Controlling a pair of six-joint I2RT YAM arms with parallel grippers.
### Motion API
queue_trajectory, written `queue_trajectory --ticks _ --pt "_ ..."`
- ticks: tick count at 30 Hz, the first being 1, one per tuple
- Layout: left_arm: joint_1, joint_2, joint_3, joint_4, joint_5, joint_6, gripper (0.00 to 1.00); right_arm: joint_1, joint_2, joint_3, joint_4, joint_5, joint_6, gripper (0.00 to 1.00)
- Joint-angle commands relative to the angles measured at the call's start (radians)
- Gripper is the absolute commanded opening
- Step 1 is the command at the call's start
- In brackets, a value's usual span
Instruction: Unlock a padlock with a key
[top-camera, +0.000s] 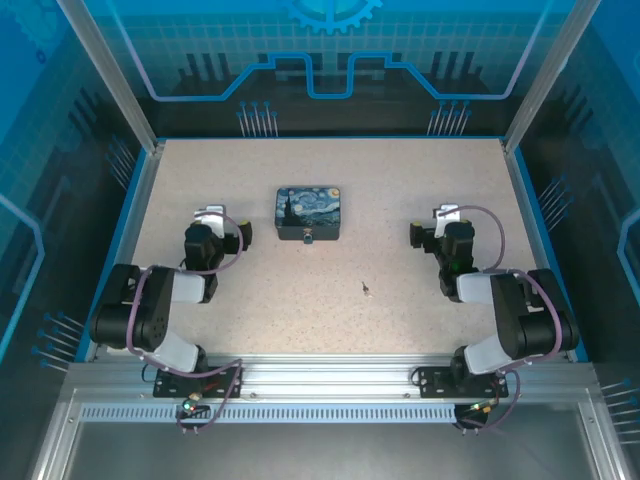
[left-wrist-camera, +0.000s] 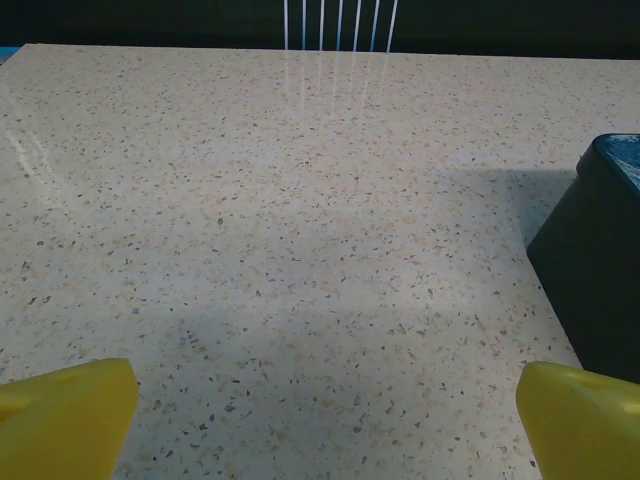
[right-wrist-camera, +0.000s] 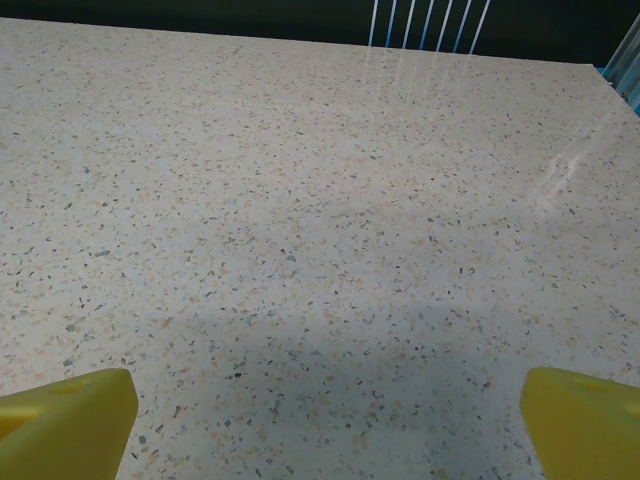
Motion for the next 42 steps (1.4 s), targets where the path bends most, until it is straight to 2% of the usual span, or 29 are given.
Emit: queue_trajectory --ticks 1,16,19,21,24,25,28,30,32,37,42 --pt "0.007 0.006 0.016 0.006 0.025 -0.021 0.99 -0.003 0.01 0.018 0.013 -0.01 -0.012 1.0" --pt "0.008 0.005 0.016 0.004 0.027 -0.022 0.99 -0.003 0.009 0.018 0.012 -0.012 -0.01 1.0" --pt "0.008 0.005 0.016 0.004 0.026 -0.023 0.99 -0.021 0.006 0.019 0.006 -0.052 -0.003 1.0" --pt "0.007 0.003 0.004 0.025 -0.004 -0.033 0.99 -0.02 0.006 0.018 0.008 -0.05 -0.006 1.0" --pt "0.007 -0.041 -0.056 0.101 -0.075 -0.055 0.99 -0.03 -0.037 0.048 -0.081 -0.034 0.018 1.0" --pt "0.007 -0.069 -0.074 0.11 -0.104 -0.066 0.99 -0.031 -0.056 0.067 -0.128 -0.011 0.025 1.0" --pt "0.007 -0.178 -0.085 0.035 -0.114 -0.066 0.99 -0.038 -0.13 0.203 -0.465 0.007 0.072 1.0" --pt "0.007 -0.265 -0.053 -0.103 -0.104 -0.072 0.99 -0.024 -0.162 0.274 -0.646 -0.023 0.092 1.0" --pt "0.007 -0.351 0.022 -0.313 -0.12 -0.156 0.99 0.004 -0.178 0.333 -0.786 -0.05 0.115 1.0" --pt "0.007 -0.431 0.208 -0.669 -0.029 -0.325 0.99 0.141 -0.177 0.524 -1.185 -0.029 0.169 1.0" --pt "0.006 -0.44 0.318 -0.84 0.129 -0.431 0.99 0.299 -0.16 0.659 -1.463 -0.08 0.263 1.0"
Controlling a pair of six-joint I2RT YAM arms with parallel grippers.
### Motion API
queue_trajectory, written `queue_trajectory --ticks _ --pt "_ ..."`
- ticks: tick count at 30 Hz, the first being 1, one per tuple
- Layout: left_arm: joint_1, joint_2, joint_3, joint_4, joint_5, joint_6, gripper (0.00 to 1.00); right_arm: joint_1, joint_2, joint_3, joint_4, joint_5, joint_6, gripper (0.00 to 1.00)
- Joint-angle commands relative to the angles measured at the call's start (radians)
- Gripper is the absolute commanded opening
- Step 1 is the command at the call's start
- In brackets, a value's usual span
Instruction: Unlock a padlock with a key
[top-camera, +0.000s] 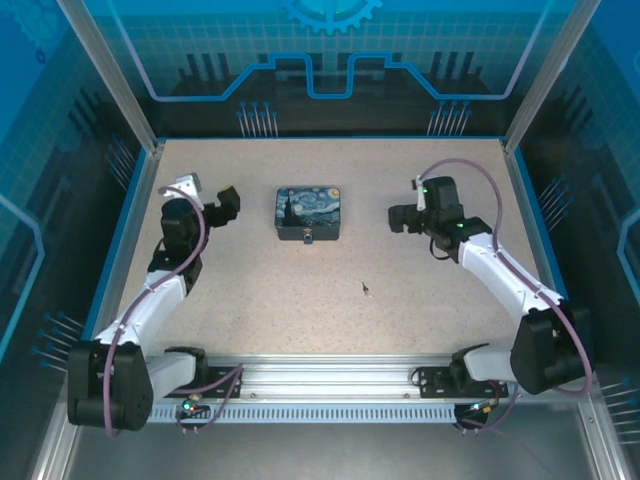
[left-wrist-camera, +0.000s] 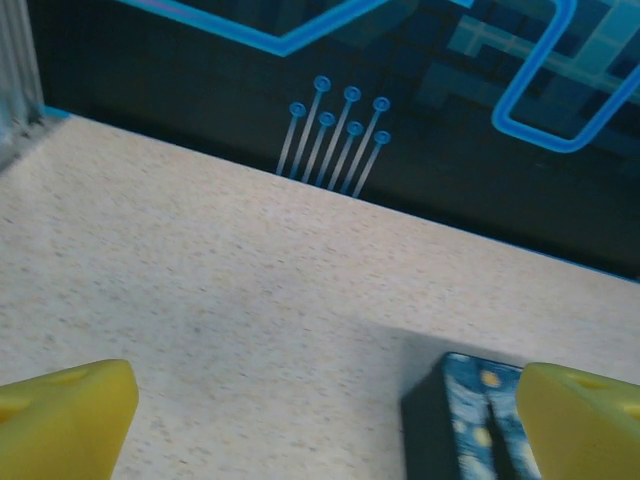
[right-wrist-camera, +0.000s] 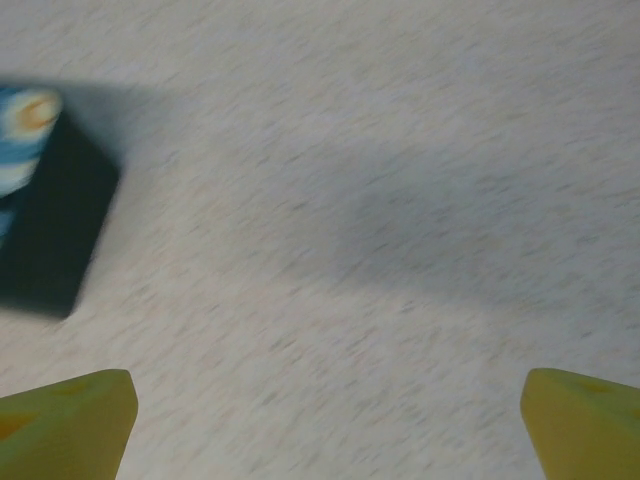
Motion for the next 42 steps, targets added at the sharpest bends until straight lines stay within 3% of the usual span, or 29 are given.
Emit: queue_trajectory --ticks 1,5,10,22,32,42 --pt "0.005 -0.017 0.054 -0.228 0.156 -0.139 0.99 0.113 0.02 0.087 -0.344 -0.061 0.106 0.99" --pt "0.004 -0.017 0.063 -0.23 0.256 -0.198 0.99 0.215 0.069 0.116 -0.439 -0.142 0.186 0.91" --pt "0.004 -0.013 0.06 -0.202 0.267 -0.203 0.99 0.313 0.196 0.122 -0.471 -0.174 0.231 0.79" --pt "0.004 0.02 0.087 -0.182 0.271 -0.213 0.99 0.358 0.457 0.171 -0.424 -0.194 0.22 0.44" --pt "0.004 0.031 0.094 -0.192 0.265 -0.215 0.99 0.365 0.486 0.155 -0.409 -0.197 0.224 0.3" --pt "0.004 0.031 0.095 -0.187 0.269 -0.221 0.99 0.367 0.513 0.154 -0.415 -0.168 0.226 0.26"
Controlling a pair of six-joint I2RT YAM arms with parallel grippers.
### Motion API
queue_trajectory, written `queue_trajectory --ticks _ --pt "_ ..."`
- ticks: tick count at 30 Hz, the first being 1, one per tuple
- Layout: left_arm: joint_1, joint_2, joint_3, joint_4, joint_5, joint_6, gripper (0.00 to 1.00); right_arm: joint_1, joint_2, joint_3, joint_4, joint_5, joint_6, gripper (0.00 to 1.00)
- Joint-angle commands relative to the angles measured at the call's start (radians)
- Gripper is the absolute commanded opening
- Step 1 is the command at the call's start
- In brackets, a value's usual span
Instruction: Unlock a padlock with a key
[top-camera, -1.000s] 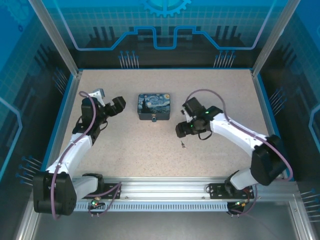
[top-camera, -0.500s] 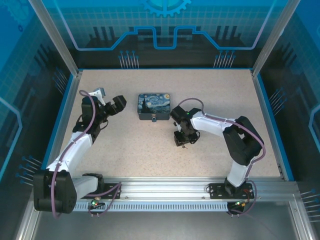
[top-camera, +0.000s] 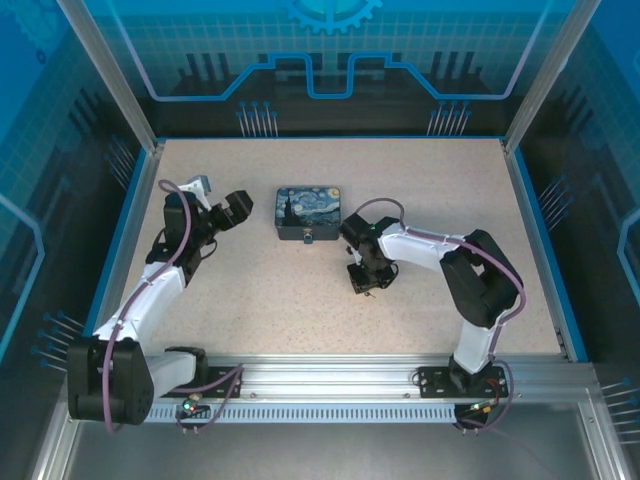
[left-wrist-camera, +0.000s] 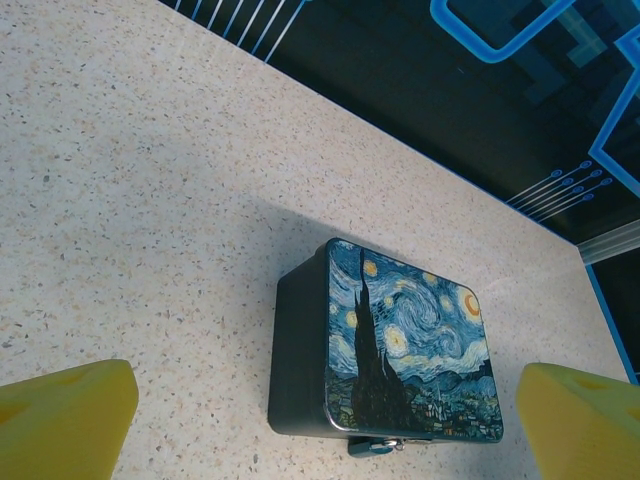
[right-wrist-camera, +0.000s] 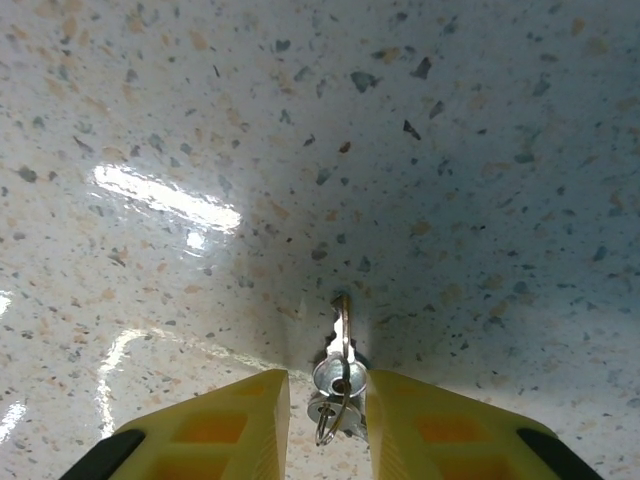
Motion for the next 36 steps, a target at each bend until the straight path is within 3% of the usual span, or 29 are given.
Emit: queue_trajectory --ticks 1,18,24,31,36 --pt "0.003 0.002 0.034 -0.001 0.021 -0.01 0.99 0.016 0.021 0.002 -0.017 0.017 0.006 0.24" --pt "0.001 -0.008 0.033 0.014 0.069 0.001 0.99 0.019 -0.012 -0.031 0.004 0.088 -0.008 0.0" --pt "-0.035 -0.01 0.074 0.006 0.184 0.035 0.98 0.02 -0.171 -0.078 0.108 0.118 -0.051 0.0" --pt "-0.118 0.039 0.183 -0.036 0.298 0.033 0.91 0.022 -0.386 -0.11 0.289 0.128 -0.145 0.0" --pt "-0.186 0.106 0.269 -0.06 0.353 -0.01 0.86 0.013 -0.506 -0.125 0.448 0.068 -0.217 0.0"
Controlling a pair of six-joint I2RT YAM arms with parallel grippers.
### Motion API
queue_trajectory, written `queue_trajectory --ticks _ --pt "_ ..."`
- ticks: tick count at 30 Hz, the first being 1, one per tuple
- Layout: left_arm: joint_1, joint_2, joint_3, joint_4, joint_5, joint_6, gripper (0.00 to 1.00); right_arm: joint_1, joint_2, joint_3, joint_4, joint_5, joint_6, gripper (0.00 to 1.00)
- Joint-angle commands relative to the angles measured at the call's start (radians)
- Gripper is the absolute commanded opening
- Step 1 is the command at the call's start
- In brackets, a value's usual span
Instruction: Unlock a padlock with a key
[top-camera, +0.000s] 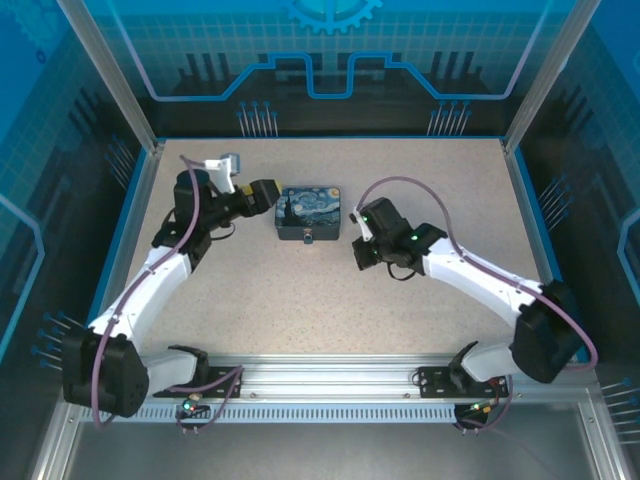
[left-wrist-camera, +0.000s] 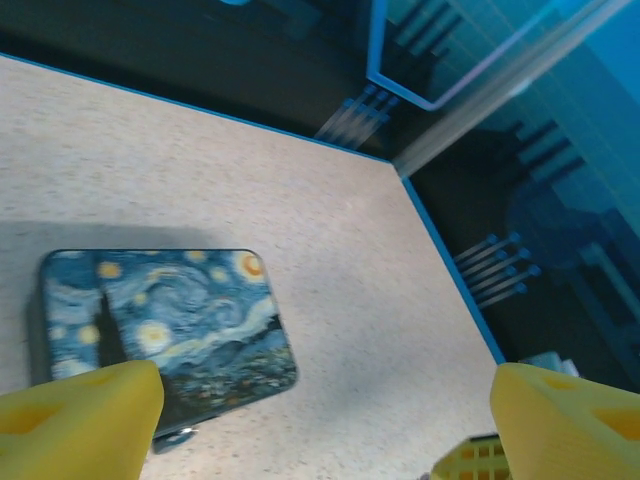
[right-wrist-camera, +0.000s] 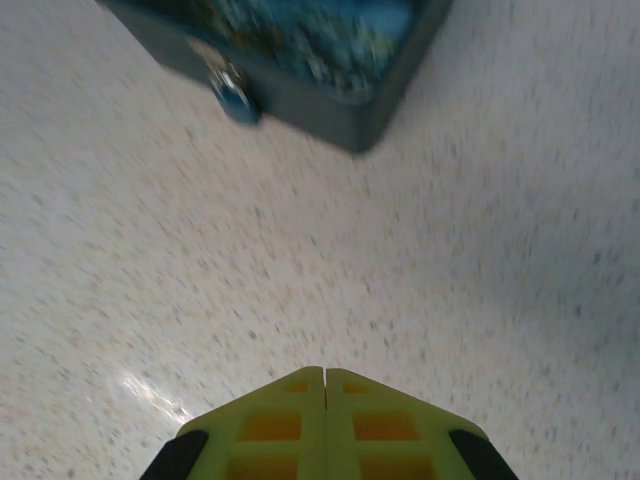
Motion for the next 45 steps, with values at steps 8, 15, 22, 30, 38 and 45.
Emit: queue_trajectory --ticks 8,15,22,30,38,45 --pt "-0.097 0.18 0.069 0.24 0.272 -0.333 0.77 -0.068 -0.203 -0.051 0.429 -0.335 -0.067 0.0" --pt "-0.116 0.245 0.04 0.467 0.314 -0.555 0.76 -0.176 -0.276 -0.102 0.66 -0.513 0.038 0.0" --pt "-0.204 0.407 -0.008 0.785 0.249 -1.035 0.75 -0.178 -0.247 -0.102 0.644 -0.46 0.014 0.0" --pt "-0.34 0.724 -0.058 1.329 0.029 -1.527 0.56 -0.173 -0.155 -0.111 0.645 -0.411 0.03 0.0" --pt "-0.338 0.694 -0.118 1.223 0.006 -1.466 0.56 -0.209 -0.134 -0.135 0.581 -0.363 0.032 0.0" --pt "-0.268 0.564 -0.188 1.012 0.007 -1.308 0.57 -0.278 -0.129 -0.146 0.427 -0.305 0.024 0.0"
